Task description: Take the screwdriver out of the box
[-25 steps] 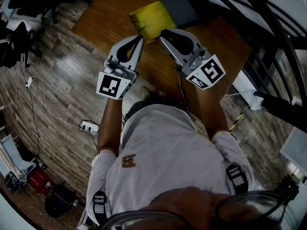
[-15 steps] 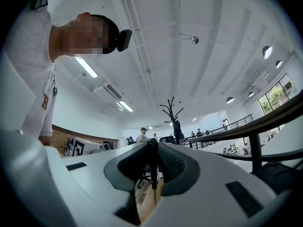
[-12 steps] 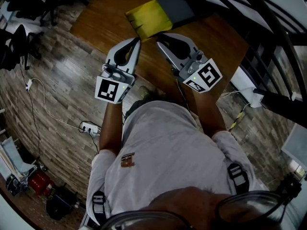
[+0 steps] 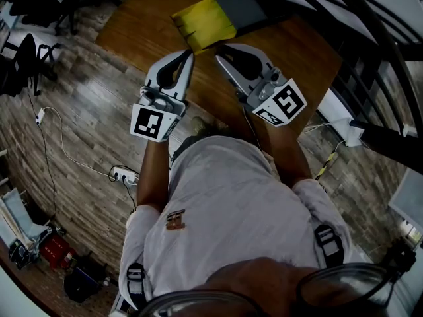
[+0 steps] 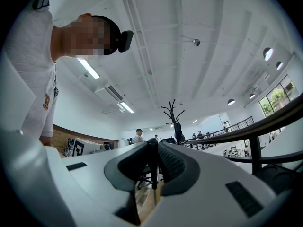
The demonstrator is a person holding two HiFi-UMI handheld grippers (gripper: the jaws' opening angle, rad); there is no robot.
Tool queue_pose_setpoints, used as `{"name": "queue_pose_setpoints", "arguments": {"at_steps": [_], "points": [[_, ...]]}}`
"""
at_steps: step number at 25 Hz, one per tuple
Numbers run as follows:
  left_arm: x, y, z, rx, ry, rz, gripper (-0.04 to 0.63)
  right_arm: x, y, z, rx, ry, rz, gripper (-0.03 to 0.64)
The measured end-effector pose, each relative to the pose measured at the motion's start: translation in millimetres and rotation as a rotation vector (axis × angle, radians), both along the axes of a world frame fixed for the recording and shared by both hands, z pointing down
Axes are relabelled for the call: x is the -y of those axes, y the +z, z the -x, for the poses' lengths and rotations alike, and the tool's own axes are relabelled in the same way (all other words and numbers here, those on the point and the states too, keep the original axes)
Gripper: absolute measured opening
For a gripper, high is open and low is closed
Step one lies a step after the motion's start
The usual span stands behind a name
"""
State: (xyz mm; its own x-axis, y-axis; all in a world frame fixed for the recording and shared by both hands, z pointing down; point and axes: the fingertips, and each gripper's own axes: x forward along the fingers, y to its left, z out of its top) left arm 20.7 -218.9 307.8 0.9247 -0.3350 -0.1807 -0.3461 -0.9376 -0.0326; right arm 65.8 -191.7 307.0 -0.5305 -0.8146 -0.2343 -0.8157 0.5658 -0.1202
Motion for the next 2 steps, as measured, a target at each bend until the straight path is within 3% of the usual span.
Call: {"name": "queue_pose_setpoints", "arguments": {"at_steps": [2], "points": [[0.9,-0.6,1.8,0.001,0.000,0.000,0.018,0.9,-0.7,1.7,0.001,-0.001,0.002,0.080]]}}
